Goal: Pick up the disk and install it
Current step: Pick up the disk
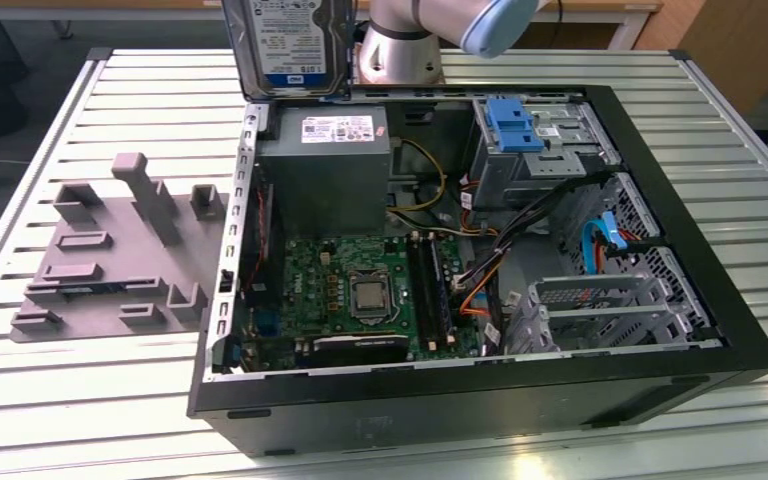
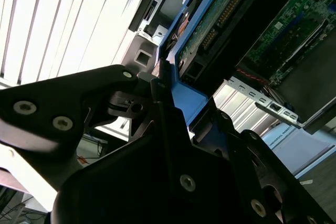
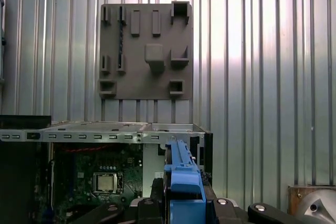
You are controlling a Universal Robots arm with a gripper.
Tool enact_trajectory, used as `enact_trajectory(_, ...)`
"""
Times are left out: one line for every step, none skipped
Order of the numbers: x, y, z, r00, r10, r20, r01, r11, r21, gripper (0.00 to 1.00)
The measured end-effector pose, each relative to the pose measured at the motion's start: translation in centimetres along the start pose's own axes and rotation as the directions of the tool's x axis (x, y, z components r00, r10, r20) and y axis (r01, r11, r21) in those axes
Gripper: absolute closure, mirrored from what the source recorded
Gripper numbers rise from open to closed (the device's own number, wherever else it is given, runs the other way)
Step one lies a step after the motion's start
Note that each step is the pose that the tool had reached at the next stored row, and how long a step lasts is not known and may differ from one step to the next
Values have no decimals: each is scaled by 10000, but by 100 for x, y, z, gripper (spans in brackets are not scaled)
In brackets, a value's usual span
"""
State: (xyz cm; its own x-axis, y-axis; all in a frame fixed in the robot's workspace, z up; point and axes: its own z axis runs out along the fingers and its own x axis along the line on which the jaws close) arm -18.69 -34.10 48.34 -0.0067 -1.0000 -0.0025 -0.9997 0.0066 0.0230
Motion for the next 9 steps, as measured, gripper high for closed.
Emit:
enact_trajectory(0, -12, 0, 10000, 0, 0, 0, 10000, 0, 64)
enact_trajectory(0, -22, -1, 10000, 0, -1, 0, 10000, 0, 64)
enact_trajectory(0, -32, -1, 10000, 0, 0, 0, 10000, 0, 64)
enact_trajectory(0, -41, -1, 10000, 0, 0, 0, 10000, 1, 64)
enact_trajectory(0, -51, -1, 10000, 0, 0, 0, 10000, 0, 64)
enact_trajectory(0, -60, -1, 10000, -1, 0, 1, 10000, 0, 64)
enact_trajectory(0, -69, -2, 10000, -1, 0, 1, 10000, 0, 64)
enact_trajectory(0, -78, -2, 10000, 0, -1, 0, 10000, 0, 64)
enact_trajectory(-1, -87, -2, 10000, -1, 0, 1, 10000, 0, 64)
